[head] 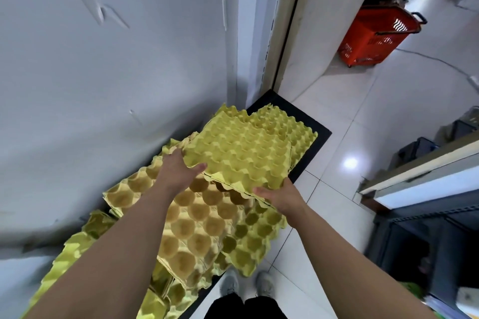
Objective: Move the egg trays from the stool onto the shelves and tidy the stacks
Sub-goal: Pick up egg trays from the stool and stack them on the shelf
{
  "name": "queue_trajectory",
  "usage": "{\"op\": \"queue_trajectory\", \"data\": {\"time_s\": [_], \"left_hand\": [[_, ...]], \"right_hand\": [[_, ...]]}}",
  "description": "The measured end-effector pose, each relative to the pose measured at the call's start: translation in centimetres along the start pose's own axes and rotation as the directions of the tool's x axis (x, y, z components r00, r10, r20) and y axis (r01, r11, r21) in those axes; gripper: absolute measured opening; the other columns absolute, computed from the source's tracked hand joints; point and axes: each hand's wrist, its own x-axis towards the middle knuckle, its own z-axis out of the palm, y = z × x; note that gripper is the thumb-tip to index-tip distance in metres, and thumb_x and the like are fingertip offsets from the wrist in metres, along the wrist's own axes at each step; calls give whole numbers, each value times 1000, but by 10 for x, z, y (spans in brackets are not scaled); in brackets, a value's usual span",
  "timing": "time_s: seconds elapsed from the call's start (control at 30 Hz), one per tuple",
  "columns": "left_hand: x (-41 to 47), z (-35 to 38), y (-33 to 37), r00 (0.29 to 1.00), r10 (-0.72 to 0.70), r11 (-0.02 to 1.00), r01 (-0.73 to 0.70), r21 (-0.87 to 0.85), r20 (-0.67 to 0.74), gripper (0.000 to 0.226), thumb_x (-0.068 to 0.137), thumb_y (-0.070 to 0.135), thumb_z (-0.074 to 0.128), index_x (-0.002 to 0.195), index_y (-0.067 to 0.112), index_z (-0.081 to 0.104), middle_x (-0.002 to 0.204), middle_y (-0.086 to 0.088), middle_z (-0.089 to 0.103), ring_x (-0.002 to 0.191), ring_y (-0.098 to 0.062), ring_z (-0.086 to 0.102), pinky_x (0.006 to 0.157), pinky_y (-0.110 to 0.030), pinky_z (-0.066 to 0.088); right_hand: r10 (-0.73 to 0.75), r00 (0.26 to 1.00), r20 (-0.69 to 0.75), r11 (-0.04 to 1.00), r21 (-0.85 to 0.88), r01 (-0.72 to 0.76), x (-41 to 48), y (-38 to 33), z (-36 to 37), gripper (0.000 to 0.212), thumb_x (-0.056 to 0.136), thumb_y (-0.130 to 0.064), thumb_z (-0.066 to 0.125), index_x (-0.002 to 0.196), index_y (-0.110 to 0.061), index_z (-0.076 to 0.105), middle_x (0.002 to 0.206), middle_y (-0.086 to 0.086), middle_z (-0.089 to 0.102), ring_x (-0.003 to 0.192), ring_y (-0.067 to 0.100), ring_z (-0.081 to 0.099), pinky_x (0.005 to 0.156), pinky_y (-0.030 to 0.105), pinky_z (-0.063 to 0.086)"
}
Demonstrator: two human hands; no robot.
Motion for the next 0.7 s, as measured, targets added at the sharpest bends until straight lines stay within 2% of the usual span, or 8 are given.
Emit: {"op": "queue_trajectory", "data": {"time_s": [0.1, 0.17, 0.23, 0.3, 0.37, 0.53, 0.6, 0.7], "left_hand": [[-7, 0, 6, 1000, 4, 999, -6, -36, -30, 87, 78, 54, 70, 144, 8, 36, 135, -13, 52, 125, -29, 48, 97, -38, 40], [-14, -2, 11, 998, 7, 997, -11, -72, -62, 84, 77, 51, 72, 142, 7, 40, 130, -12, 56, 120, -29, 52, 94, -38, 42], [-24, -6, 17, 995, 13, 993, -24, -114, -101, 75, 76, 49, 73, 133, 8, 48, 115, -10, 64, 102, -27, 60, 80, -35, 44], [-40, -10, 25, 988, 10, 987, -34, -155, -153, 59, 78, 40, 74, 123, 9, 53, 93, -4, 64, 83, -22, 59, 71, -30, 38], [-60, -17, 31, 975, -2, 980, -43, -197, -222, 51, 79, 34, 76, 119, 13, 54, 84, 3, 59, 79, -20, 57, 69, -28, 36], [-117, -24, 32, 928, -84, 936, -52, -348, -364, 69, 75, 41, 78, 132, 14, 49, 109, -2, 60, 95, -22, 59, 76, -31, 43], [-147, -25, 33, 898, -141, 910, -49, -411, -418, 76, 73, 44, 78, 137, 18, 46, 118, -3, 57, 104, -24, 58, 85, -36, 46], [-198, -23, 34, 840, -225, 876, -48, -480, -494, 76, 73, 45, 78, 138, 25, 44, 121, -2, 55, 101, -21, 57, 82, -33, 45]], "right_hand": [[-7, 1000, 20, 990, 144, 4, -4, 1, -2, 137, 30, -63, 87, 145, -18, 27, 139, 0, 49, 122, 25, 51, 98, 48, 47], [-36, 999, 26, 978, 204, 29, -8, 2, -4, 122, 39, -55, 88, 142, -20, 33, 132, -2, 55, 116, 23, 56, 97, 46, 48], [-65, 997, 32, 969, 241, 55, -15, -1, -8, 125, 36, -58, 87, 142, -22, 32, 134, -2, 53, 117, 23, 55, 97, 47, 48], [-99, 995, 25, 969, 231, 90, -27, -9, -14, 130, 40, -59, 88, 147, -25, 23, 148, 1, 38, 130, 25, 44, 104, 50, 41], [-172, 985, -9, 966, 196, 170, -36, -14, -24, 119, 63, -43, 85, 152, -24, 7, 157, -3, 16, 141, 26, 26, 112, 49, 28], [-411, 911, 24, 912, 36, 410, -51, -29, -53, 109, 71, -39, 80, 151, -27, 7, 158, -5, 12, 144, 21, 18, 114, 46, 24], [-471, 880, 64, 879, -43, 474, -64, -37, -61, 110, 66, -50, 80, 150, -30, 11, 157, -8, 13, 143, 20, 19, 113, 51, 26], [-570, 806, 156, 796, -135, 590, -84, -43, -72, 112, 50, -71, 74, 144, -36, 24, 151, -10, 28, 137, 19, 34, 106, 50, 38]]}}
